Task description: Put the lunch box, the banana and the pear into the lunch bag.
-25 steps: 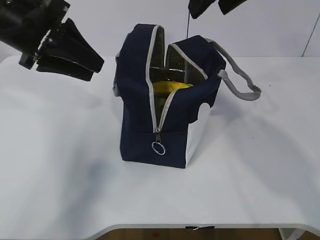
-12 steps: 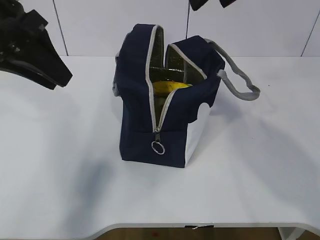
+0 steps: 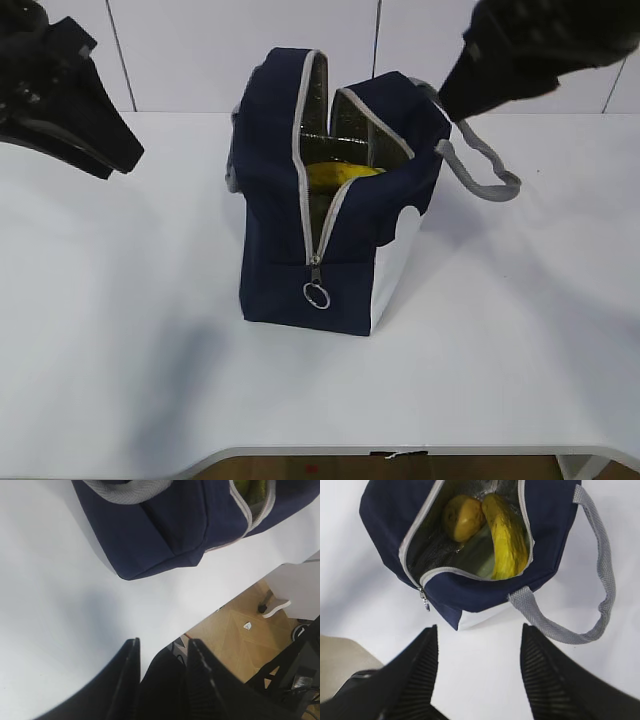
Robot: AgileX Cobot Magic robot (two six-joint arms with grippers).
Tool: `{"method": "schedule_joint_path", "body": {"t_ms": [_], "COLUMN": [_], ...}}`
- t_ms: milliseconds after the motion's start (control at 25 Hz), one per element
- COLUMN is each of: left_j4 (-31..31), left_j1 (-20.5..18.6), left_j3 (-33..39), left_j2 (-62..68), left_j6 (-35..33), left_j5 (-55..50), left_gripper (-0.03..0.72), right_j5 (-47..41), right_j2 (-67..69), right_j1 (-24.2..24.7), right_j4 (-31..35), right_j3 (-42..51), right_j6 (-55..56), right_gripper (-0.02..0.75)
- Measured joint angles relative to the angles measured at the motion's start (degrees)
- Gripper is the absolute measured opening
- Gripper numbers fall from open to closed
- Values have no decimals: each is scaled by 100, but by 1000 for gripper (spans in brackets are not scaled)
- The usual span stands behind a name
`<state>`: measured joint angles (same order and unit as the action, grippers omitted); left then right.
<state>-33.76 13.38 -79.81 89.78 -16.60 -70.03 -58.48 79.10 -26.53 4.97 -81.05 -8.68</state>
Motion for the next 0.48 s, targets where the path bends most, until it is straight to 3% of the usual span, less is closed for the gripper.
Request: {"method": "schedule_joint_path", "body": {"t_ms": [480], "left_j4": [-246], "left_j1": [0], "left_j3": [0], "left_j2": [0], "left_j6": [48], "left_j5": [0], "left_gripper": [244], "right_j5": [3887], "right_j2": [-2882], "right_j1": [0], "right_j4": [35], "right_j3": [3967], "right_j6": [-933], "right_gripper": [419]}}
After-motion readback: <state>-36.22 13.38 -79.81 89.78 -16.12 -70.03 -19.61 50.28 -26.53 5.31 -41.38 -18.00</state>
